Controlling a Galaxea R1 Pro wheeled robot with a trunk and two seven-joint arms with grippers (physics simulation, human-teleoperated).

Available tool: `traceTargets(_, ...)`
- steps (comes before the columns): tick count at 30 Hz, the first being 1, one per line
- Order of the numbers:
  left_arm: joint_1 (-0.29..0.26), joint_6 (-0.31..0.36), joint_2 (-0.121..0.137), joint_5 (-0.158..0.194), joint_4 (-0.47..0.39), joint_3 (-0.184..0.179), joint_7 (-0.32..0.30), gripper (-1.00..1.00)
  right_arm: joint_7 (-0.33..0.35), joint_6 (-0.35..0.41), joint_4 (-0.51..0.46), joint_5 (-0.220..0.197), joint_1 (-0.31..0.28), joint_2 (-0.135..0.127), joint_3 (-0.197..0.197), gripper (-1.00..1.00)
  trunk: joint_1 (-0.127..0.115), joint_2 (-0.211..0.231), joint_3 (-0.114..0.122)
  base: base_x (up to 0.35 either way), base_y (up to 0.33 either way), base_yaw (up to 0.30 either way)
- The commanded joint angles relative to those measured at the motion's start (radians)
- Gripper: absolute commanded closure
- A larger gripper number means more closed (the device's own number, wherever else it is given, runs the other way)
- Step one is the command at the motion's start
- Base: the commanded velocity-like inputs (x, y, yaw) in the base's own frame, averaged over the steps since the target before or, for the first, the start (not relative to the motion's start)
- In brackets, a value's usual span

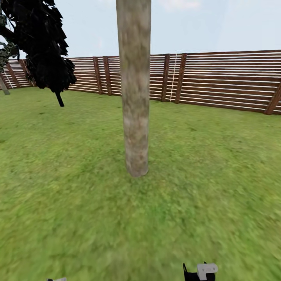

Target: In the garden, pick up the pesticide atomizer on the floor and spray pesticide onto both trees until each tree trunk is fully covered.

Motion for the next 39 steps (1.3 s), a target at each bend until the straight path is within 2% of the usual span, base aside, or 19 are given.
traceTargets(1,-0.001,-0.003,0.0,0.007,0.001,-0.002,-0.001,1.0,-0.005,-0.002,0.001,-0.005,0.0,0.0,0.009,-1.0,0.0,0.0,-0.001,0.339,0.0,0.0)
traceTargets(20,0.0,-0.001,0.01,0.015,0.0,0.005,0.0,1.0,-0.003,-0.003,-0.002,-0.001,-0.001,-0.005,0.01,-1.0,0.0,0.0,0.014,0.339,-0.003,0.0)
traceTargets(23,-0.002,0.0,0.012,0.005,-0.008,-0.003,-0.013,1.0,0.0,-0.001,-0.006,0.003,-0.001,-0.009,0.011,-1.0,0.0,0.0,0.014,0.339,-0.076,0.0)
traceTargets(24,-0.012,0.004,0.021,-0.027,-0.012,-0.01,-0.057,1.0,0.002,0.0,-0.023,0.02,-0.002,-0.014,0.024,-1.0,0.0,0.0,0.014,0.339,-0.097,0.0)
traceTargets(25,-0.018,0.009,0.033,-0.075,-0.013,-0.021,-0.109,1.0,0.003,0.001,-0.051,0.064,-0.002,-0.018,0.05,-1.0,0.0,0.0,0.014,0.339,-0.099,0.0)
traceTargets(26,-0.022,0.023,0.051,-0.154,-0.016,-0.031,-0.197,1.0,0.005,0.009,-0.094,0.153,-0.002,-0.023,0.087,-1.0,0.0,0.0,0.014,0.339,-0.101,0.0)
traceTargets(27,-0.033,0.054,0.063,-0.219,-0.023,-0.034,-0.273,1.0,0.016,0.037,-0.118,0.24,-0.007,-0.025,0.102,-1.0,0.0,0.0,0.014,0.339,-0.101,0.0)
traceTargets(28,-0.048,0.081,0.068,-0.256,-0.029,-0.036,-0.32,1.0,0.035,0.063,-0.13,0.293,-0.014,-0.026,0.108,-1.0,0.0,0.0,0.014,0.339,-0.101,0.0)
traceTargets(29,-0.077,0.131,0.074,-0.307,-0.036,-0.038,-0.392,1.0,0.085,0.108,-0.148,0.364,-0.032,-0.027,0.114,-1.0,0.0,0.0,0.014,0.339,-0.101,0.0)
traceTargets(30,-0.106,0.178,0.079,-0.358,-0.043,-0.039,-0.47,1.0,0.158,0.147,-0.172,0.417,-0.054,-0.027,0.116,-1.0,0.0,0.0,0.014,0.339,-0.101,0.0)
traceTargets(31,-0.125,0.199,0.081,-0.393,-0.049,-0.039,-0.524,1.0,0.212,0.167,-0.189,0.439,-0.069,-0.028,0.117,-1.0,0.0,0.0,0.014,0.339,-0.101,0.0)
traceTargets(32,-0.16,0.225,0.084,-0.482,-0.073,-0.04,-0.65,1.0,0.341,0.196,-0.227,0.463,-0.101,-0.028,0.118,-1.0,0.0,0.0,0.014,0.339,-0.102,0.0)
traceTargets(33,-0.173,0.232,0.085,-0.523,-0.086,-0.039,-0.703,1.0,0.397,0.205,-0.242,0.469,-0.115,-0.028,0.119,-1.0,0.0,0.0,0.014,0.339,-0.102,0.0)
traceTargets(34,-0.197,0.24,0.085,-0.598,-0.121,-0.039,-0.802,1.0,0.507,0.214,-0.26,0.477,-0.144,-0.029,0.118,-1.0,0.0,0.0,0.014,0.339,-0.102,0.0)
traceTargets(36,-0.216,0.244,0.085,-0.665,-0.16,-0.039,-0.909,1.0,0.627,0.22,-0.269,0.48,-0.178,-0.028,0.119,-1.0,0.0,0.0,0.014,0.339,-0.102,0.0)
traceTargets(37,-0.235,0.247,0.087,-0.703,-0.193,-0.038,-0.99,1.0,0.719,0.23,-0.282,0.482,-0.207,-0.026,0.119,-1.0,0.0,0.0,0.014,0.339,-0.102,0.0)
traceTargets(39,-0.278,0.265,0.094,-0.735,-0.241,-0.037,-1.113,1.0,0.842,0.289,-0.334,0.482,-0.237,-0.025,0.119,-1.0,0.0,0.0,0.014,0.339,-0.102,0.0)
